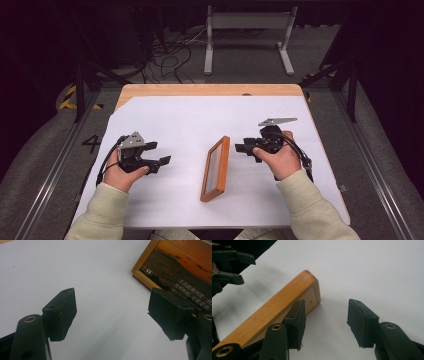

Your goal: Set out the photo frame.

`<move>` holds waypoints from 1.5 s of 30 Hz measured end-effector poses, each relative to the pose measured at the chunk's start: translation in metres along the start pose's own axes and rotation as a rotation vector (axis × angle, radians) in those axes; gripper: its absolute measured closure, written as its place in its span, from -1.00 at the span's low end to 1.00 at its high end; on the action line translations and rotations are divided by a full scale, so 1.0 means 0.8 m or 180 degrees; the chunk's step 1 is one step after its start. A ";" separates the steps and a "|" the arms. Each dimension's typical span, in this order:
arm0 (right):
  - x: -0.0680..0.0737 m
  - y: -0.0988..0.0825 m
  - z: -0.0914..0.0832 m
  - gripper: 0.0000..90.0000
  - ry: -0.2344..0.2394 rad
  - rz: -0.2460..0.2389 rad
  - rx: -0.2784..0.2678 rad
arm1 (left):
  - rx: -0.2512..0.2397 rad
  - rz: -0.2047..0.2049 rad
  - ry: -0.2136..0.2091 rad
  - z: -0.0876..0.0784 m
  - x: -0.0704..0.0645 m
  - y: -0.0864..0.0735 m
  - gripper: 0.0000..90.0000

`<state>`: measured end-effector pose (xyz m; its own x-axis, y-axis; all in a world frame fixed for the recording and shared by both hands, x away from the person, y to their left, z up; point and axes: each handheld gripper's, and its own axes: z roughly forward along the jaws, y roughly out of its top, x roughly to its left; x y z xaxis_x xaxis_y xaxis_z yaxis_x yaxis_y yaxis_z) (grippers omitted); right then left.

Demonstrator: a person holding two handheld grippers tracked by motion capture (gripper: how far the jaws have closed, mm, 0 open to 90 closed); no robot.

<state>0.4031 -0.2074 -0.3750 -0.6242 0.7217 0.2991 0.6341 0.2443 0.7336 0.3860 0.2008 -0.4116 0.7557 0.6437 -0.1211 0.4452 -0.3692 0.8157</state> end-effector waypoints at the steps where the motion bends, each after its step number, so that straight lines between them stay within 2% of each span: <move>1: 0.005 0.001 -0.004 0.03 0.0007 -0.0002 0.0003 | -0.0007 -0.0003 -0.0002 0.000 0.000 0.000 -0.48; 6: 0.022 0.004 -0.015 -0.16 0.0067 0.0029 -0.0009 | 0.0013 0.0012 0.0014 0.001 0.000 0.000 -0.48; 11: 0.036 0.008 -0.022 -0.21 0.0081 0.0031 0.0052 | 0.0041 0.0017 -0.0004 0.004 -0.001 -0.001 -0.49; 15: 0.053 0.011 -0.021 -0.33 0.0095 -0.0016 0.0087 | 0.0055 0.0011 -0.0025 0.004 -0.002 -0.002 -0.49; 16: 0.055 0.011 -0.021 -0.33 0.0081 -0.0009 0.0095 | 0.0047 0.0012 -0.0034 0.004 -0.003 -0.002 -0.49; 18: 0.062 0.011 -0.018 -0.35 0.0106 0.0100 0.0165 | 0.0039 0.0034 -0.0031 0.004 -0.003 -0.002 -0.50; 25: 0.076 0.014 0.000 -0.36 0.0065 0.0263 0.0407 | 0.0046 0.0010 -0.0019 0.003 -0.001 -0.003 -0.50; 30: 0.080 0.013 0.014 -0.37 0.0072 0.0273 0.0524 | 0.0053 0.0018 -0.0015 0.003 0.000 -0.004 -0.50; 34: 0.084 0.010 0.034 -0.40 0.0071 0.0233 0.0632 | 0.0053 0.0020 -0.0013 0.003 0.000 -0.004 -0.50; 37: 0.086 0.008 0.049 -0.41 0.0075 0.0258 0.0753 | 0.0051 0.0030 -0.0007 0.003 0.001 -0.004 -0.50; 45: 0.086 0.006 0.074 -0.38 0.0010 0.0272 0.0933 | 0.0045 -0.0008 -0.0007 0.003 0.002 -0.006 -0.50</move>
<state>0.3903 -0.1182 -0.3866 -0.5640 0.7458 0.3546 0.7888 0.3595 0.4985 0.3862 0.2021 -0.4169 0.7556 0.6431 -0.1243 0.4539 -0.3772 0.8073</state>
